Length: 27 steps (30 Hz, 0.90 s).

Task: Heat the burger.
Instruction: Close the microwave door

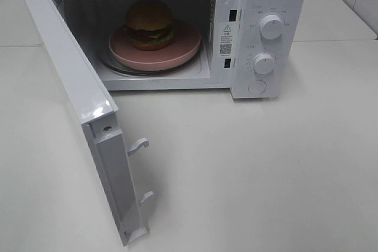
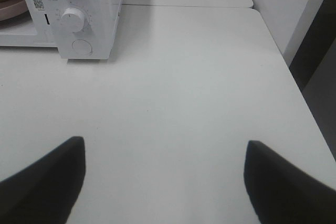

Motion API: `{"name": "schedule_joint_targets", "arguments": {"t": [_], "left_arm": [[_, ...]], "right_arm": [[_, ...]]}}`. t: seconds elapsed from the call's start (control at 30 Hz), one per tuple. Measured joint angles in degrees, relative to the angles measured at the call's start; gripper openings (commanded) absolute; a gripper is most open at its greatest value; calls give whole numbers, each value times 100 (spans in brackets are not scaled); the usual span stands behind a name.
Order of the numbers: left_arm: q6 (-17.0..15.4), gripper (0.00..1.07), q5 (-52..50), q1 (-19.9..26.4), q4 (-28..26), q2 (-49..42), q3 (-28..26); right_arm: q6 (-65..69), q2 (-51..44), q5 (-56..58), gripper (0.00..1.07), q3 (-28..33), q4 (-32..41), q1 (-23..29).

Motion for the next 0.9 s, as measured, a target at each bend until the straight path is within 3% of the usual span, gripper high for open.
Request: {"name": "schedule_joint_targets", "arguments": {"t": [0.9], "left_arm": [[0,98,0,0,-6,0,0]], "right_arm": [[0,0,0,75,0,0,0]]}}
